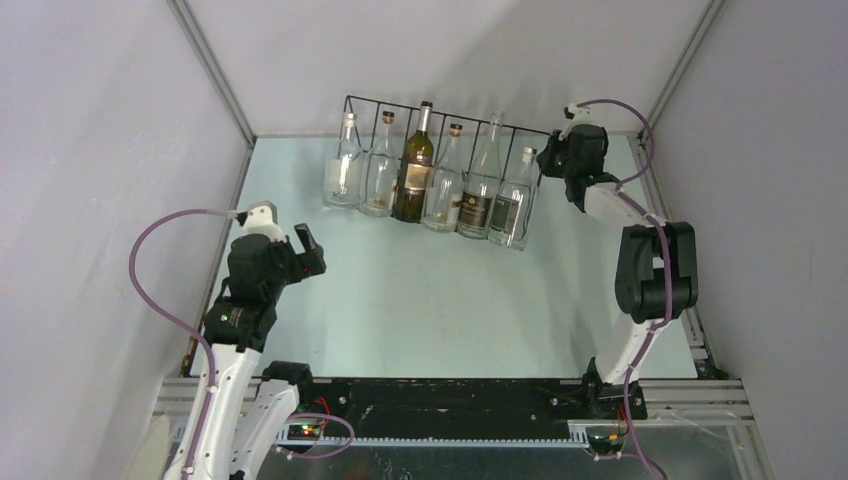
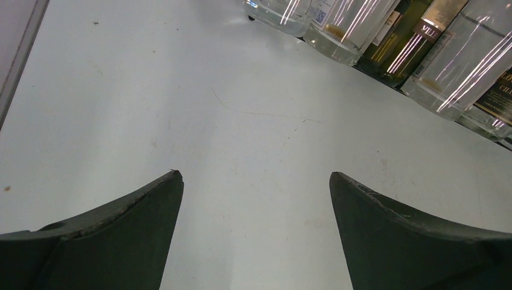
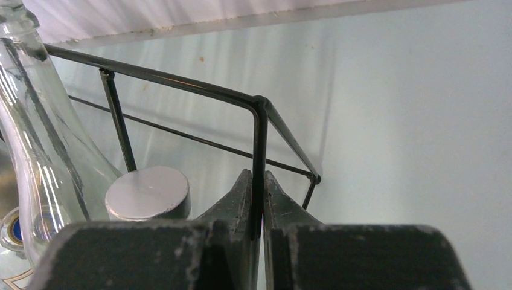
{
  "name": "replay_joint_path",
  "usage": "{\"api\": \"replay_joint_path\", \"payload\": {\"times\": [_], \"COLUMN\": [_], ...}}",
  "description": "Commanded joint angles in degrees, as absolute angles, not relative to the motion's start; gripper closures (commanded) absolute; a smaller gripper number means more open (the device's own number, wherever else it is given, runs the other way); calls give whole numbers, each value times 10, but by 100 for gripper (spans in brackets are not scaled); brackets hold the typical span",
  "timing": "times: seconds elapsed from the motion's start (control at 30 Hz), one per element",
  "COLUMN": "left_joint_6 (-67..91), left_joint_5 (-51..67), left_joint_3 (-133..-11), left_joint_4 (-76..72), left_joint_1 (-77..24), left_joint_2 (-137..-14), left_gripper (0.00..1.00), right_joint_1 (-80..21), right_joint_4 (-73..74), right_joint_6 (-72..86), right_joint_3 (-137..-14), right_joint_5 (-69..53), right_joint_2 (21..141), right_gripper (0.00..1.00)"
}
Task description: Take the wine bottle off the wine rack
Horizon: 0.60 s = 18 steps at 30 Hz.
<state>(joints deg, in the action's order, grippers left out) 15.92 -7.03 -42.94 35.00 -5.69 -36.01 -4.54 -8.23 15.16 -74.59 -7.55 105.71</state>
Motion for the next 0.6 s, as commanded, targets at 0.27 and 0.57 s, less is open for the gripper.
{"api": "replay_joint_path", "payload": {"times": [0.27, 0.57], "left_joint_6": [144, 144], "left_joint_5": [-63, -66], "left_joint_3": [-427, -428], "left_joint_4": [333, 334], "left_joint_1": [-70, -81], "left_joint_2": [-358, -359], "left_gripper": [2, 2], "right_joint_1": [-25, -28], "right_joint_4": [24, 57], "right_joint_6": [166, 201], "right_joint_3": [-663, -574], "right_joint_5": [35, 52], "right_joint_2": [904, 814], "right_gripper": [100, 100]}}
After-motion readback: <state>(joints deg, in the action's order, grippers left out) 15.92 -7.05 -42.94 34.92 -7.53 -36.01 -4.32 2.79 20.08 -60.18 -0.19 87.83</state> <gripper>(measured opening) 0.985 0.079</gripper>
